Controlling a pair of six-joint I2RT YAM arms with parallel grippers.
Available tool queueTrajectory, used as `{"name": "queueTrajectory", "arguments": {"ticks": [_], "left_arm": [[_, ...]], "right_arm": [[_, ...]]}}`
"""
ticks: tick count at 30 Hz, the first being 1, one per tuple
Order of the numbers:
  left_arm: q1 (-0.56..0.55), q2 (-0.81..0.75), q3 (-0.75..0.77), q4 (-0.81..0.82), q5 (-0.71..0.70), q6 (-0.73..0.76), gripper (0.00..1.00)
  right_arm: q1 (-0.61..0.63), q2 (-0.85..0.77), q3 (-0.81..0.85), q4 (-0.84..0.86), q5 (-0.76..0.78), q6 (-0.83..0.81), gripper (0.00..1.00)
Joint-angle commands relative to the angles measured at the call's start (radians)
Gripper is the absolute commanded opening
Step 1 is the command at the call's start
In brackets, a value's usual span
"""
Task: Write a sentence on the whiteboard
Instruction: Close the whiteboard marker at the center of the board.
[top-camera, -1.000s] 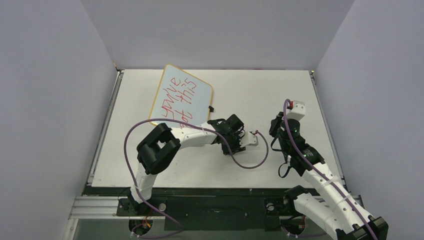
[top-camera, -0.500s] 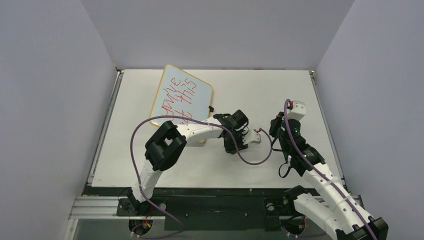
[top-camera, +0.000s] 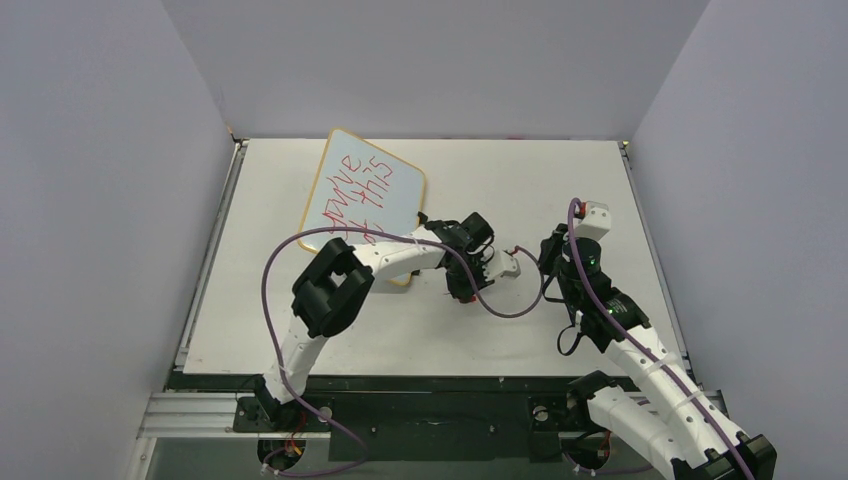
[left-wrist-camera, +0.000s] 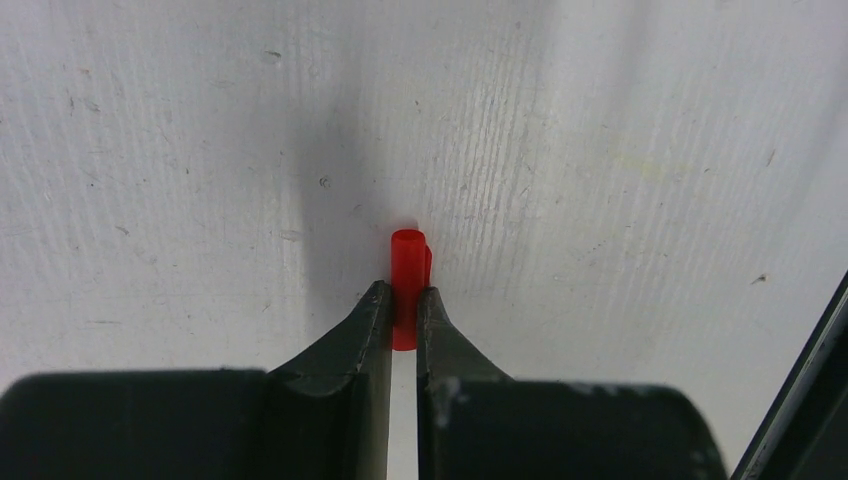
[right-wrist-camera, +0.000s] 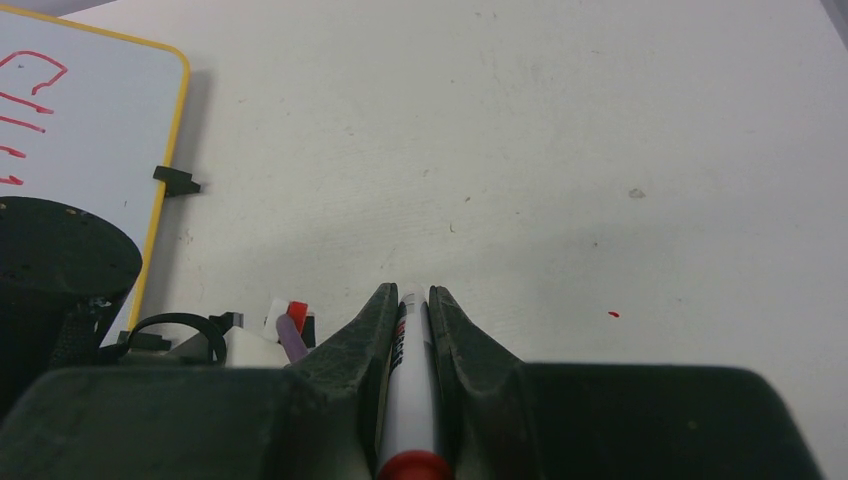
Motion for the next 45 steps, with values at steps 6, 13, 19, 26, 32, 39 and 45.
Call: {"name": "queueTrajectory", "arguments": {"ticks": [6, 13, 19, 26, 32, 39, 45], "left_arm": [[0.022, -0.111, -0.184, 0.142, 0.014, -0.088, 0.00], [0.053, -0.213, -0.293, 0.303, 0.101, -0.124, 0.00], [0.068, -0.266, -0.364, 0.428, 0.161, -0.168, 0.00], [0.111, -0.339, -0.480, 0.681, 0.267, -0.251, 0.00], [0.141, -0.399, -0.588, 0.883, 0.349, -0.309, 0.00], [0.162, -0.455, -0.652, 1.001, 0.419, -0.348, 0.00], [0.179, -0.530, -0.700, 1.063, 0.458, -0.386, 0.00]], "right_arm": [[-0.012, 0.009, 0.012, 0.021, -0.016, 0.009, 0.00], [-0.014, 0.018, 0.031, 0.020, -0.005, 0.017, 0.00], [-0.016, 0.033, 0.036, 0.045, -0.013, 0.031, 0.00], [-0.018, 0.034, 0.033, 0.057, -0.041, 0.033, 0.00], [-0.017, -0.019, -0.006, 0.090, -0.120, 0.031, 0.00], [-0.018, -0.081, -0.037, 0.138, -0.280, 0.042, 0.00], [-0.020, -0.115, -0.050, 0.200, -0.442, 0.068, 0.00]]}}
